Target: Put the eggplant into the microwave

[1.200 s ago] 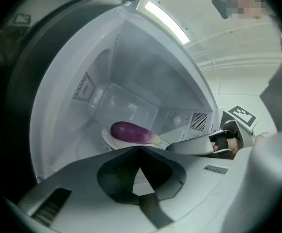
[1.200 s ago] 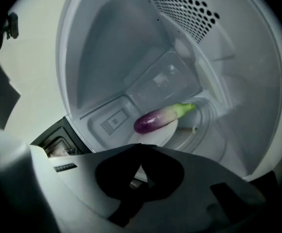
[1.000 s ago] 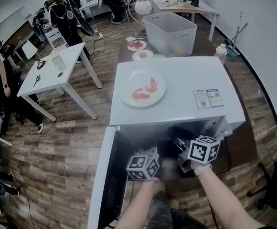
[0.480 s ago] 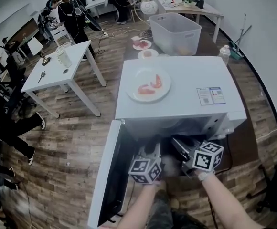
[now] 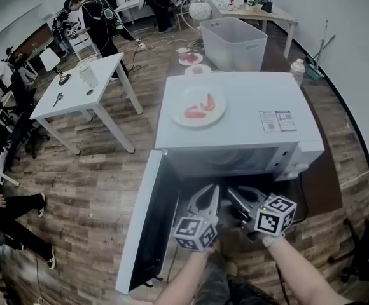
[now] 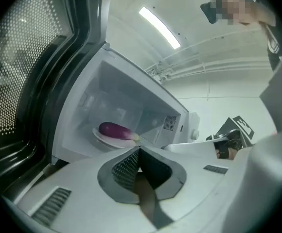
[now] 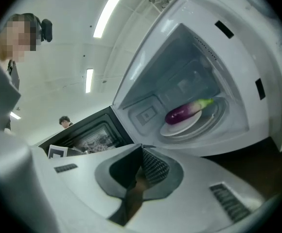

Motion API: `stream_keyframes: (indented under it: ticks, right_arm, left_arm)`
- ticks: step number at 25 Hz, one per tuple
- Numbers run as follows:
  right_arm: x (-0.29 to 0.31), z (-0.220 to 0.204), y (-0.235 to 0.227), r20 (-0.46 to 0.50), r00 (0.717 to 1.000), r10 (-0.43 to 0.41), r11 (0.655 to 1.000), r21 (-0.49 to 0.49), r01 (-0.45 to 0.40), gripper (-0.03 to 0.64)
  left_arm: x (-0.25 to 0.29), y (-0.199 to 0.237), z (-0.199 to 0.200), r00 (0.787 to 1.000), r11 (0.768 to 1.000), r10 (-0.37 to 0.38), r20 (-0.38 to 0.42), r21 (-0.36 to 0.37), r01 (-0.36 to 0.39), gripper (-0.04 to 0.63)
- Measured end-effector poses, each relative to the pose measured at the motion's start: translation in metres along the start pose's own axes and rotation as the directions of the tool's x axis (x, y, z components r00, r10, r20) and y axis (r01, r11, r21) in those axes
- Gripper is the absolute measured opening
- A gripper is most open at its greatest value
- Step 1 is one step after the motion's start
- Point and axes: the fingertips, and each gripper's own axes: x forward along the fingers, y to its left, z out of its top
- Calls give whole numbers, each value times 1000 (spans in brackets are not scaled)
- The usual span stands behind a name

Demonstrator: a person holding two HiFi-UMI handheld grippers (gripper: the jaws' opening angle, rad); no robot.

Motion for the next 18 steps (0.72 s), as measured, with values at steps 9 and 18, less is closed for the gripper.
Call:
stream_keyframes:
  ticks: [9,18]
  right_arm:
    - [-27,-7,29,-44,999,1,998,-61,-3,0]
    - [-55,-9,58,-46,999,-9,996,-88,5,1]
  left_arm:
    - [-28,-36,4,998,998,-56,-2,6,56,2]
    - [-54,-72,16,996,994,-93,-9,50,93,2]
